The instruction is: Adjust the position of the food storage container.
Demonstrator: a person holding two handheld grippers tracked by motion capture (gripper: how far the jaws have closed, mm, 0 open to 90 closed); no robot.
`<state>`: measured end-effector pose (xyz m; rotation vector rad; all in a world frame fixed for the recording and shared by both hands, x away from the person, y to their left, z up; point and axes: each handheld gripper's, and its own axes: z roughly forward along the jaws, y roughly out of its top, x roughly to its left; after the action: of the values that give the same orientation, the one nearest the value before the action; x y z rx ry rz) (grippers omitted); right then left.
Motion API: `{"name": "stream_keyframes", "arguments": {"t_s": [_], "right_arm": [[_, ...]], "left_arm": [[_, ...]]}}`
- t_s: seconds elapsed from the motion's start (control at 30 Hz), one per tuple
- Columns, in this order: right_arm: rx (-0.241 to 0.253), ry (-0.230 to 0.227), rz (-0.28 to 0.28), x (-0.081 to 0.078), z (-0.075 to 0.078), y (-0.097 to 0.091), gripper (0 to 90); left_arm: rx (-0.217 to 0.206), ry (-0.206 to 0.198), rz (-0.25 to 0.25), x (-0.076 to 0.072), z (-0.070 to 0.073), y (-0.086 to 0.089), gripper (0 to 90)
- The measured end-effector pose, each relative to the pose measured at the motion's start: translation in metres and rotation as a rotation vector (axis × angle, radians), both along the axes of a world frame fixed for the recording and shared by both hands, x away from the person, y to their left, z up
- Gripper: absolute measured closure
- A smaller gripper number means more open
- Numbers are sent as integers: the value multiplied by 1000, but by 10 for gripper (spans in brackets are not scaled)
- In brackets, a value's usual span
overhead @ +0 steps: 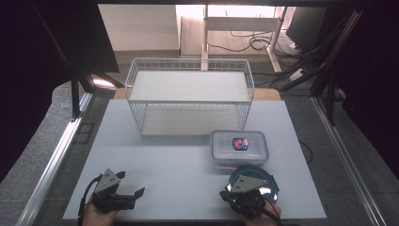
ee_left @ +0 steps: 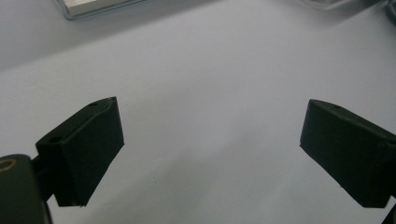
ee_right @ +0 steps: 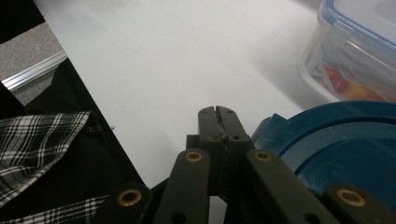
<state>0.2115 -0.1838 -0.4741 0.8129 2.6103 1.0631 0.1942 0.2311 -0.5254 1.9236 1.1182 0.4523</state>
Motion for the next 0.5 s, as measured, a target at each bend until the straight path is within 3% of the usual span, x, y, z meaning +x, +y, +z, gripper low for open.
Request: {"name": "stream_keyframes", "arguments": {"t_s": [0.27,0.5], "right_arm": [[-23,-2,-6,0,1,0,894],[-44,-12,-52,3,1,-8,895]], "left_arm": [[-12,9,1,0,-1,2,56],[-24,15,3,0,-1,3,54]]}}
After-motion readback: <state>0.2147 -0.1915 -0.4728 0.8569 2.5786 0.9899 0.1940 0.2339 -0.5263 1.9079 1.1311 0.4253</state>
